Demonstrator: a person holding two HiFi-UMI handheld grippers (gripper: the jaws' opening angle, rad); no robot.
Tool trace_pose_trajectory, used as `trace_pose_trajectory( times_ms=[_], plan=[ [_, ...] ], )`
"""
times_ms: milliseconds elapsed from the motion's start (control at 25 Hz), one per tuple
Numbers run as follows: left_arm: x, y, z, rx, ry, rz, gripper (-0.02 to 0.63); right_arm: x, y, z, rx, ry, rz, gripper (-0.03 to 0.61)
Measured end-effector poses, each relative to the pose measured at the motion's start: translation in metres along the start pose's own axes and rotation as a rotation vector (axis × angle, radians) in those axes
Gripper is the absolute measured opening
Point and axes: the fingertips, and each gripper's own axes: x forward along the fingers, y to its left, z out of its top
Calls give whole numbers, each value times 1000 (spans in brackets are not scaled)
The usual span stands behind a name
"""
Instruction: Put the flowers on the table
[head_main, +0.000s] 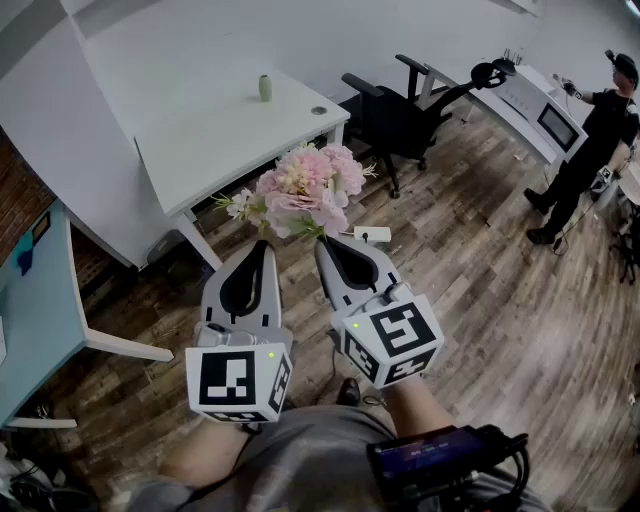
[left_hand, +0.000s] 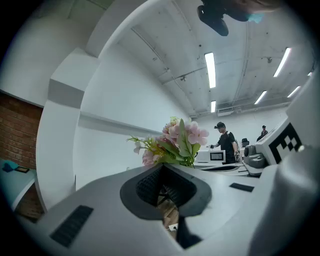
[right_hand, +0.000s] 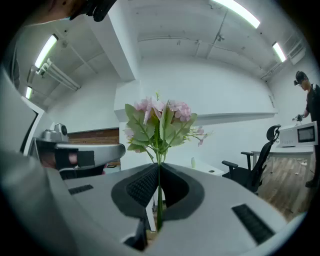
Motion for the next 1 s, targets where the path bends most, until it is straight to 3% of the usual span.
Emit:
trace_pose_trajectory(
  times_ms=[280,720,1000],
  plan=[
    [11,2,-6,-3,7,-15,8,7,-4,-5,3,7,-2,12],
    [54,-100,-8,18,9,-29,8,-44,-85,-9,23,-8,46,14],
    [69,-112,-32,-8,49,-9,8,-46,-106,-24,46,32,65,14]
  ],
)
